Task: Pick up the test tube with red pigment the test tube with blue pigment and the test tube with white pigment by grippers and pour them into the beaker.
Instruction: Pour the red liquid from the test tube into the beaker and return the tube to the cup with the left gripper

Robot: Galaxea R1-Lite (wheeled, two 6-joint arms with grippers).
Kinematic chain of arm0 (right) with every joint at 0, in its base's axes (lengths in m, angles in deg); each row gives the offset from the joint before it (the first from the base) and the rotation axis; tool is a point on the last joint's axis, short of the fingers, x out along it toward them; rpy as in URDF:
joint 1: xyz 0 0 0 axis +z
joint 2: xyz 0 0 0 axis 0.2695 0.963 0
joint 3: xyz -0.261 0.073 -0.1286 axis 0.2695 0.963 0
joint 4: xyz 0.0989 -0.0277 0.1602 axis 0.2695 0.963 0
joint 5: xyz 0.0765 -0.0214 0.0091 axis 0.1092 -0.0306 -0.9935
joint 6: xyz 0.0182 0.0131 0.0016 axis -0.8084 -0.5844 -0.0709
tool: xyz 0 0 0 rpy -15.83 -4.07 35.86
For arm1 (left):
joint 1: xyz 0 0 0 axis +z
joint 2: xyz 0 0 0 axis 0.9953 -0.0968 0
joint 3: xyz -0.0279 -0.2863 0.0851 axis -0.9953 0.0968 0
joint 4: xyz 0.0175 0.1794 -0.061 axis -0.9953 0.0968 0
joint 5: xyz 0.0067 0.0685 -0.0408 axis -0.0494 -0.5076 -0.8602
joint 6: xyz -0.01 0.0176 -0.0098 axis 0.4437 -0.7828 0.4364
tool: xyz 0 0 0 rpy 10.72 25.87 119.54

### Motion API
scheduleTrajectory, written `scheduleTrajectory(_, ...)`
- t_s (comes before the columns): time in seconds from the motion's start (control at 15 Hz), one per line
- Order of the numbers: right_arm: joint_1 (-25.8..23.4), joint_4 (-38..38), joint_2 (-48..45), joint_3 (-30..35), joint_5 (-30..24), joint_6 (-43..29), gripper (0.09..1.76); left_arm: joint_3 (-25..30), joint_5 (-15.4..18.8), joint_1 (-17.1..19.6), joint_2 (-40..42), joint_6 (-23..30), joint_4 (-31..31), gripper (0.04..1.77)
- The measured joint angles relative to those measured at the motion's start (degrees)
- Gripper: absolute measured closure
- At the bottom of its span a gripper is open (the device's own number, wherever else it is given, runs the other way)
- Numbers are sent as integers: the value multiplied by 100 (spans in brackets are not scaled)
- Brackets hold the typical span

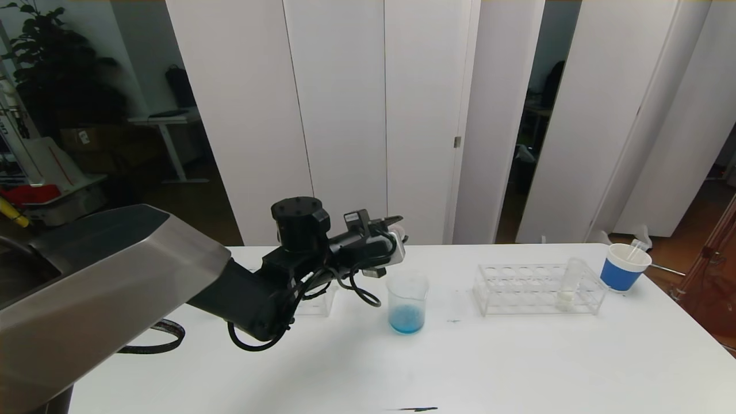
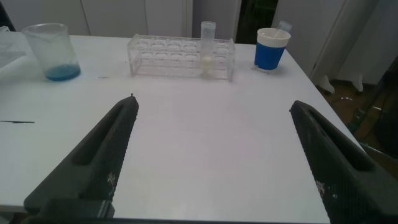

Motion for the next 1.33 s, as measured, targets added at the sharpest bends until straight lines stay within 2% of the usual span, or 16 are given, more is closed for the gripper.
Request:
scheduleTrajectory(0.8, 0, 0, 0, 0, -5, 0, 10, -400, -212, -140, -577, -1234, -332, 123)
scheduleTrajectory(1.33, 0, 0, 0, 0, -2, 0, 10, -568, -160, -116, -750, -1623, -422, 123)
